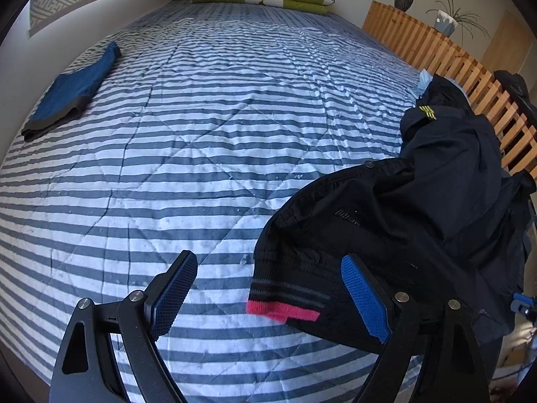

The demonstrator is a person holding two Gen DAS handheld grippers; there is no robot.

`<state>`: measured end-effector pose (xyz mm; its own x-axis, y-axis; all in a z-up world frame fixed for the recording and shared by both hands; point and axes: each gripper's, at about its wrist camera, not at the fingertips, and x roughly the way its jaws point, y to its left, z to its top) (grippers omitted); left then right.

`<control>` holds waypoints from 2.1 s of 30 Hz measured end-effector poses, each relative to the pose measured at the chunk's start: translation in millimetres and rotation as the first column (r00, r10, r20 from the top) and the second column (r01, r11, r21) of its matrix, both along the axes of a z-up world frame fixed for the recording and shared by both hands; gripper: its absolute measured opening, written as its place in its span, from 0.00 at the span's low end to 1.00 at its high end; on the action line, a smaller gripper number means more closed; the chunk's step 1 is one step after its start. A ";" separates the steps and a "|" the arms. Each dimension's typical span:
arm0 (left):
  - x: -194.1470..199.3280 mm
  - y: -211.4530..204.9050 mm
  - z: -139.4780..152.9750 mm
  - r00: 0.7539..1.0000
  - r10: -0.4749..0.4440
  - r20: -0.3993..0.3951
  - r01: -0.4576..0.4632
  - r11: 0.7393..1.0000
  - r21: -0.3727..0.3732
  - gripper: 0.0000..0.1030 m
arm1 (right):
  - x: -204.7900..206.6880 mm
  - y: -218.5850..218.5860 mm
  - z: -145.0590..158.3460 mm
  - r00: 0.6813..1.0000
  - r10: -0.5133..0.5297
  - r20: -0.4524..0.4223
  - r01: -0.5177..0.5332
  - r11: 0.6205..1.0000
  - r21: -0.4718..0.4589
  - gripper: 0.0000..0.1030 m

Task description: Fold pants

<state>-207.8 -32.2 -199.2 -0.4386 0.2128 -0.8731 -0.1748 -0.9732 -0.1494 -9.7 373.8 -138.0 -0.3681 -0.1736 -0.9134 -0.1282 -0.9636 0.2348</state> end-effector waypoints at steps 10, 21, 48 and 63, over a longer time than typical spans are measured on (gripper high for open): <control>-23.4 30.0 -29.0 0.996 -0.063 0.062 0.065 0.998 -0.020 0.37 | 27.1 15.4 -4.6 0.998 -0.041 0.039 0.042 0.999 -0.028 0.62; 8.1 -22.9 10.8 0.999 0.040 0.025 -0.044 0.974 0.224 0.13 | -1.6 -14.8 23.4 0.994 0.056 -0.094 -0.065 0.993 -0.098 0.03; -85.9 -38.2 17.6 0.986 0.165 0.028 -0.165 0.986 -0.012 0.23 | -237.8 -43.6 8.8 0.991 0.122 -0.059 -0.121 0.993 0.013 0.08; -30.5 -91.4 14.2 0.976 0.206 0.074 -0.213 0.972 0.101 0.63 | -124.9 -41.6 1.8 0.947 0.293 -0.128 -0.293 0.956 0.023 0.57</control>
